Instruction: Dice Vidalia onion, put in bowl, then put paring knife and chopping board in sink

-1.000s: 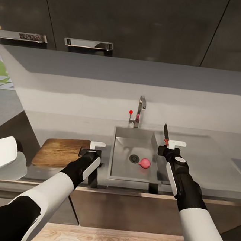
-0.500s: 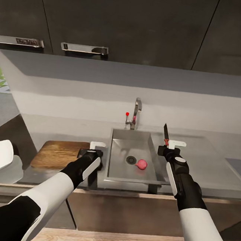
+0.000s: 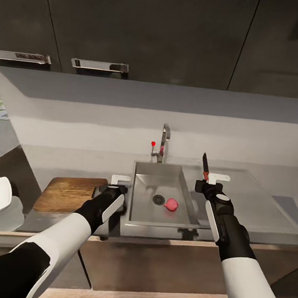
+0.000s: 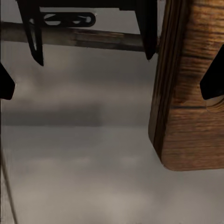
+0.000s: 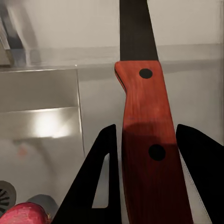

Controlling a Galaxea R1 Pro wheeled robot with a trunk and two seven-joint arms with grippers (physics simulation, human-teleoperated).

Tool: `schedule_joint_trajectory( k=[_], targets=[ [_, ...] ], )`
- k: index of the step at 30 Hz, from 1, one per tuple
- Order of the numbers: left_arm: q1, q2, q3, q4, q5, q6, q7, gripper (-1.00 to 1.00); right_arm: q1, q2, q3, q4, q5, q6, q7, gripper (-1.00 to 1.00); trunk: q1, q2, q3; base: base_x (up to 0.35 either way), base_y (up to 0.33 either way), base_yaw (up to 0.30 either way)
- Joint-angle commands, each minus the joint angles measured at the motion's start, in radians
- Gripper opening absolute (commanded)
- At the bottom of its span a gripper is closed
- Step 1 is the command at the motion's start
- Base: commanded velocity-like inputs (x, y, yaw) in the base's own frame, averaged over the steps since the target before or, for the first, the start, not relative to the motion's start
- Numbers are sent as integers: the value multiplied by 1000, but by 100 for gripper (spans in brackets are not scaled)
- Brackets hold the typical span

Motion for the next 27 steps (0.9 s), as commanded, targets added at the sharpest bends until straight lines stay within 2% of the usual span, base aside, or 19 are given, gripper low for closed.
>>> schedule_joint_trajectory(
  k=[1, 9, 13, 18, 27],
  targets=[
    [-2, 1, -7, -2, 8, 4, 9, 100, -1, 0, 1, -1, 1, 6, -3, -100, 0, -1, 0, 0, 0, -71],
    [-1, 1, -7, -7, 9, 4, 11, 100, -1, 0, 1, -1, 1, 6, -3, -100, 0, -1, 11, -7, -3, -55],
    [-1, 1, -7, -8, 9, 3, 11, 100, -1, 0, 1, -1, 1, 6, -3, -100, 0, -1, 13, -180, -97, -10],
    [-2, 1, -7, -8, 9, 4, 11, 100, -1, 0, 1, -1, 1, 6, -3, -100, 0, -1, 13, -255, -179, -1],
    [-2, 1, -7, -7, 8, 4, 11, 100, -1, 0, 1, -1, 1, 6, -3, -100, 0, -1, 13, -37, -276, 0]
  ],
)
